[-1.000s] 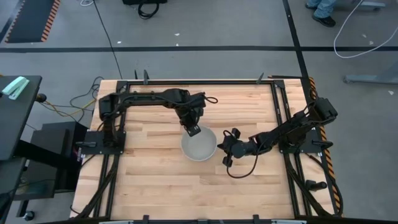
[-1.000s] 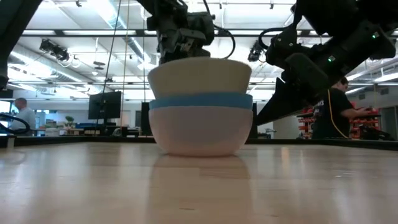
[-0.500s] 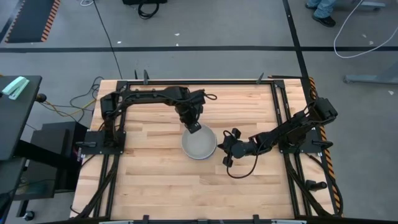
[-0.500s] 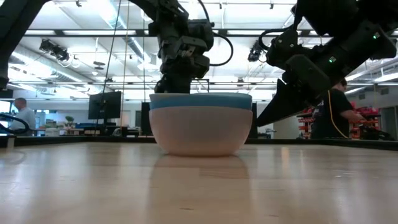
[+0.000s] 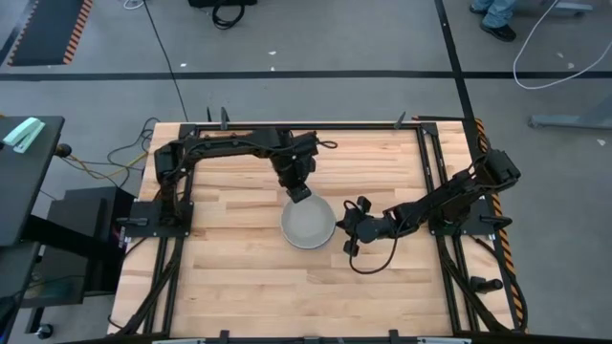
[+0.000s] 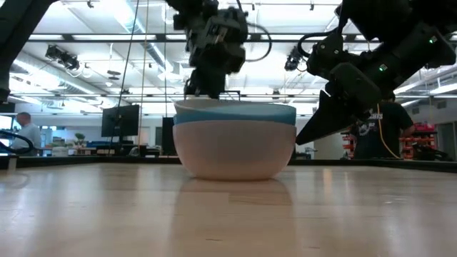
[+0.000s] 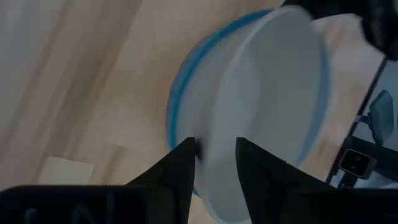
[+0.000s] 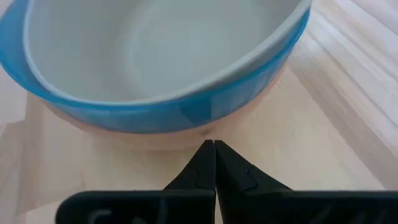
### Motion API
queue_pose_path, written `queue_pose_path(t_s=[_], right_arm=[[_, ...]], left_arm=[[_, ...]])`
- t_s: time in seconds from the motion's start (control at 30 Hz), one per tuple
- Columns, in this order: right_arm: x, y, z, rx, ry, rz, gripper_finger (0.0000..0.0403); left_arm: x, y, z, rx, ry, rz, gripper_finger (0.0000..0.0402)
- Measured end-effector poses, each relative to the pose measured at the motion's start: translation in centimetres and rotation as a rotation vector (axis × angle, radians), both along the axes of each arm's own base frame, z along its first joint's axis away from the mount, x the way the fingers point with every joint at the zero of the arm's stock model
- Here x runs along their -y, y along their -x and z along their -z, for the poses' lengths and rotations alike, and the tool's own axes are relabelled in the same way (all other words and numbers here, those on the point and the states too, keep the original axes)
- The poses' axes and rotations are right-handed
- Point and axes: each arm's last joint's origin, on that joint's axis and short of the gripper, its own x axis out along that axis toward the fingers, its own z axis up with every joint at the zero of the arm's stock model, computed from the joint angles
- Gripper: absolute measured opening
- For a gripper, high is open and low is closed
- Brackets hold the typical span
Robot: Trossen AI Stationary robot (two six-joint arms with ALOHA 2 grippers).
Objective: Nest bowls inside each other
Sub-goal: Stack the gray bowl on the blue bowl
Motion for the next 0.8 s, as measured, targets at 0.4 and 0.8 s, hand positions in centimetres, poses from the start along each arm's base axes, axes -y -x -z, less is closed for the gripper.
queue_pose_path(t_s=[0.4,0.8], right_arm=[[0.1,0.4,-1.0,0.013,-0.003,0.000,0.0005],[0.6,1.6,-3.3,0.031,0.032,0.002,0.0002]], left_arm=[[-1.0,0.1,-5.4,0.023,-0.201,-0.023,0.0129],[-1.7,1.3,-3.2,-0.132,-0.279,-0.024,0.0112]])
